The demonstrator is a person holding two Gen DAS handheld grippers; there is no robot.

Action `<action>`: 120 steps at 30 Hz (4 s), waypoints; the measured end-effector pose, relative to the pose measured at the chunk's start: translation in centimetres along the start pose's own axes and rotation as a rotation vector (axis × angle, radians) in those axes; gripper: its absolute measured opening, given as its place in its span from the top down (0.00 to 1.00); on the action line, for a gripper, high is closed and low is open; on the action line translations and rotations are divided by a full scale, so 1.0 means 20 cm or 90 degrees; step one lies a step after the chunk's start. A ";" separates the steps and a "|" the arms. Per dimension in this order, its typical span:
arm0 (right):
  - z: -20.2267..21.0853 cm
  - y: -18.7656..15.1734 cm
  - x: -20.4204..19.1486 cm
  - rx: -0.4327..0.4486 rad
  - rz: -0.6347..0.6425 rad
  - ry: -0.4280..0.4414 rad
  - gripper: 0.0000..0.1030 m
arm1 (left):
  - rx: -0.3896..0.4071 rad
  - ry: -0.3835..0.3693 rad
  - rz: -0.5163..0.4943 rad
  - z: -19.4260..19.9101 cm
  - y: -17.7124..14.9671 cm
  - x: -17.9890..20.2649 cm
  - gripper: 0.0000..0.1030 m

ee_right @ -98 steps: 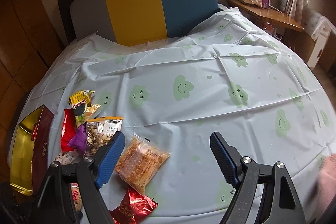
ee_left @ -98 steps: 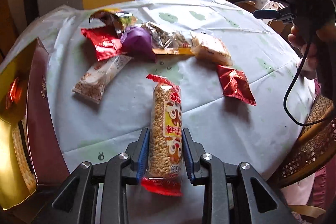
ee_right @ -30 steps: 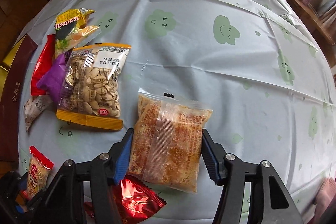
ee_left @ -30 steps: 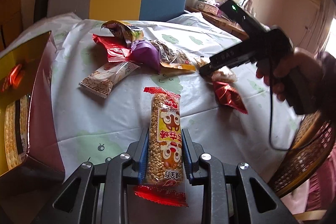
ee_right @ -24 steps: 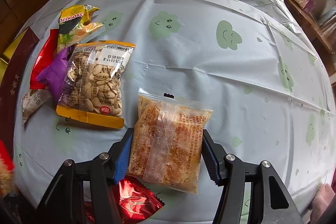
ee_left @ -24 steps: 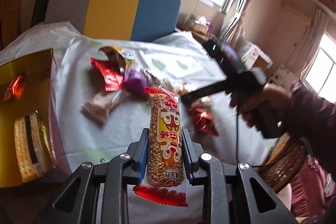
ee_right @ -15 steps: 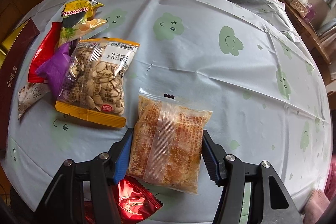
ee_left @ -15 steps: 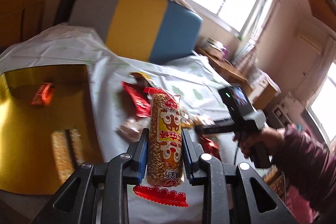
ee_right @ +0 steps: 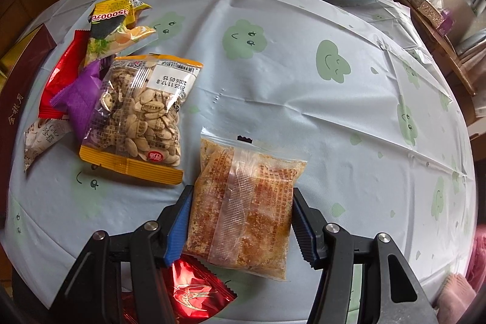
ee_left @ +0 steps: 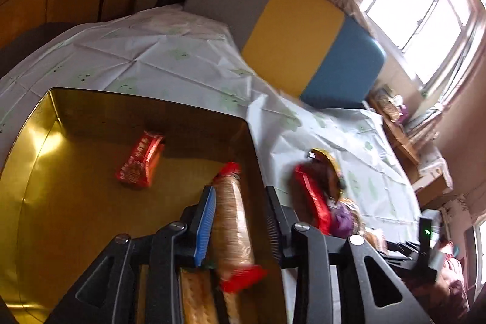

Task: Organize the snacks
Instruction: 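Lower the puffed-rice bar into the gold tin and open the left gripper, then carry the pork-floss bag into the gold tin and release it with the right gripper, then grasp the yellow printed snack bag from the pile with the left gripper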

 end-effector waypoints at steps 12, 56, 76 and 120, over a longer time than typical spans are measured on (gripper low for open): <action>-0.02 0.01 0.03 0.001 -0.001 -0.001 0.41 | 0.022 0.072 -0.027 0.22 -0.19 -0.06 0.68; 0.09 -0.03 0.03 0.035 0.003 -0.058 0.42 | 0.062 0.195 -0.082 0.50 -0.35 -0.20 0.67; 0.48 0.19 -0.67 0.139 0.014 0.194 0.42 | 0.081 0.240 -0.037 0.53 -0.32 -0.33 0.67; 0.54 0.23 -1.22 0.212 0.084 0.310 0.22 | 0.089 0.270 -0.018 0.54 -0.32 -0.41 0.67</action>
Point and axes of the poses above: each gripper's, at about its wrist camera, not at the fingertips, and z roughly against the way its jaws point, x to its right, y to its top, the point moved 6 cm from there along -z, roughly the way its jaws point, and after that the axes turned 7 degrees about x, right-handed, at the moved point
